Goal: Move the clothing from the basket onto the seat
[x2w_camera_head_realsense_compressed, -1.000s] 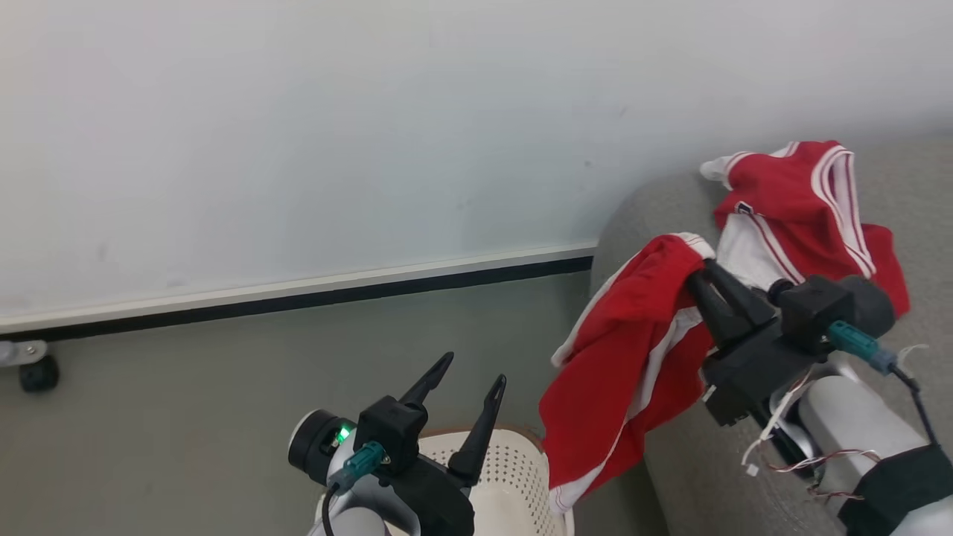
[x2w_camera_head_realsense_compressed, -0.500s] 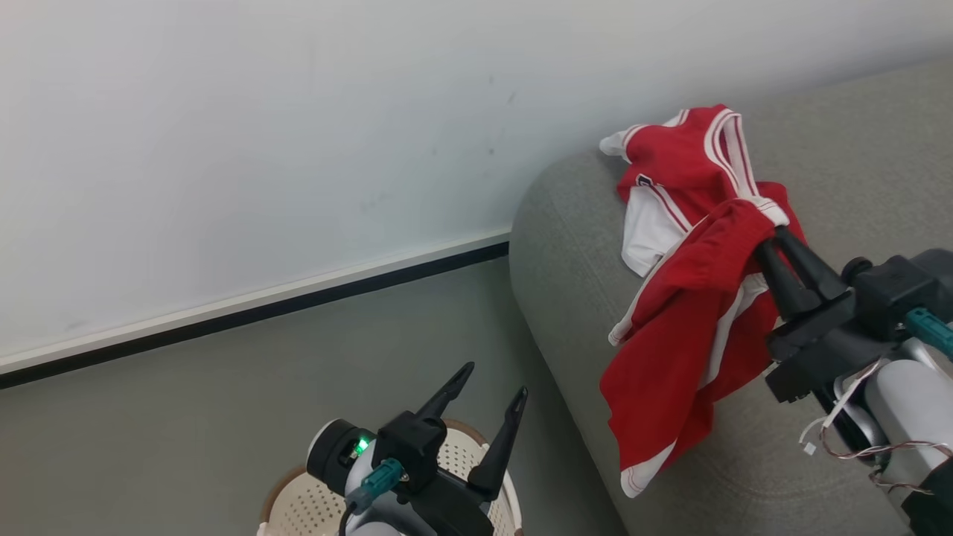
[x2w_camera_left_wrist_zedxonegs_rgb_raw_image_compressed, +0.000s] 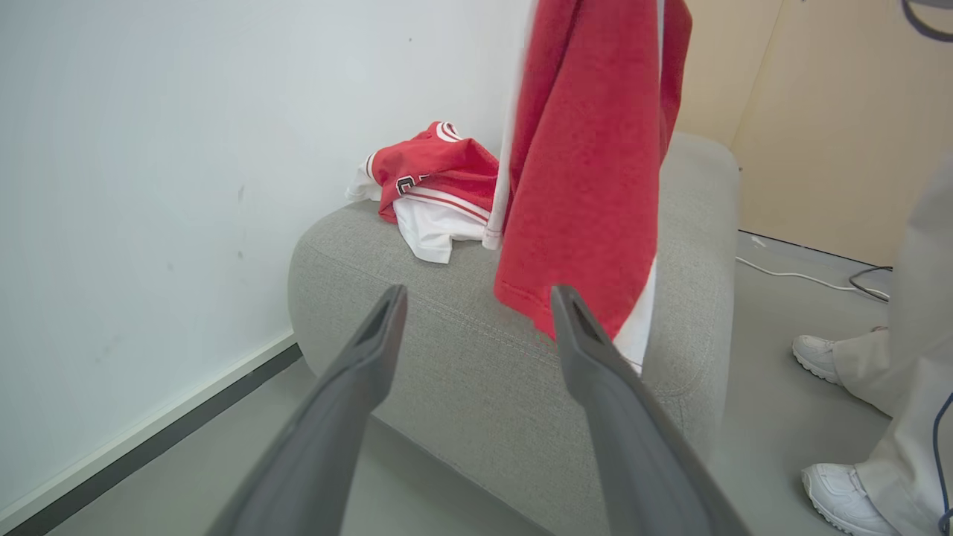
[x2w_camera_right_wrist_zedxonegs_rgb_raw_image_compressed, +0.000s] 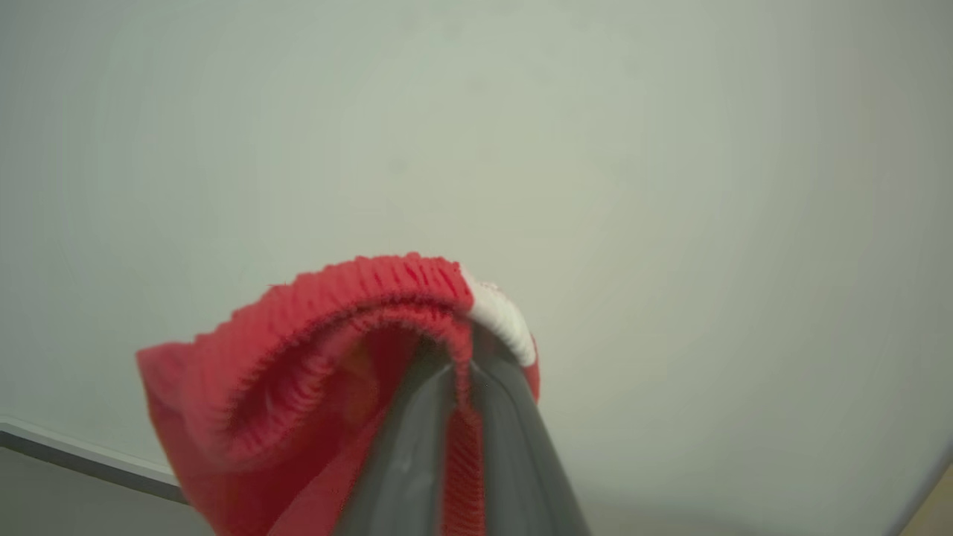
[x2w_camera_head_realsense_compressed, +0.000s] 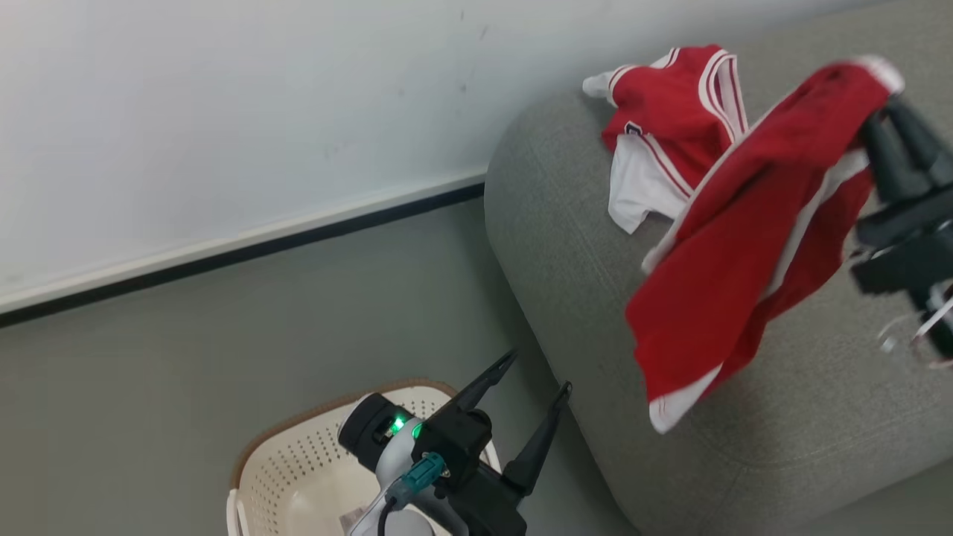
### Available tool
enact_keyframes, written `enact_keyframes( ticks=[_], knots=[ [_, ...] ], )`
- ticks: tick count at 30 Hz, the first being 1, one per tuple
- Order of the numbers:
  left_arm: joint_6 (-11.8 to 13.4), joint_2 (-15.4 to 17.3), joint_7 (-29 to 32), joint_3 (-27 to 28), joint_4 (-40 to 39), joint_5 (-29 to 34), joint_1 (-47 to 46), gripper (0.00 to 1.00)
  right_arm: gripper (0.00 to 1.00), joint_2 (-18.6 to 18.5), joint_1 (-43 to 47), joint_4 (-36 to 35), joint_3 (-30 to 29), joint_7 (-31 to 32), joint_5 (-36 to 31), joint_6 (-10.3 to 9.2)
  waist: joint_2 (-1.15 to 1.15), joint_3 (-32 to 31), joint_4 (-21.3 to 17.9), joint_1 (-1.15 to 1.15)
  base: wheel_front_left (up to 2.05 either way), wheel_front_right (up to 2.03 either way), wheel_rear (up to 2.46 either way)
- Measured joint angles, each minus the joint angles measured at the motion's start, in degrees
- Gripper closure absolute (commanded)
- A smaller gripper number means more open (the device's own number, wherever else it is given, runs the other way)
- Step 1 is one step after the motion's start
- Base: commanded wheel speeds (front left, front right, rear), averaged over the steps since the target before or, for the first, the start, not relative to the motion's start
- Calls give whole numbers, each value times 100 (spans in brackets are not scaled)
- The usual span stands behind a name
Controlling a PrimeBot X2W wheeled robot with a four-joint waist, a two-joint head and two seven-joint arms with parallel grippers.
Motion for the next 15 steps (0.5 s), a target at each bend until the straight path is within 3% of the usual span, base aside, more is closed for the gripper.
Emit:
enact_keyframes(
  ticks=[7, 15],
  knots=[
    [-2, 53, 77, -71, -263, 233, -287, 0, 100, -300, -894, 219, -441, 247, 64, 40, 0, 483, 97, 0, 0, 0, 0],
    [0, 157, 153, -81, -617, 421, -625, 0, 100, -622, -1785, 940, -857, 572, 315, 108, 0, 1113, 273, 1, 0, 0, 0]
  ],
)
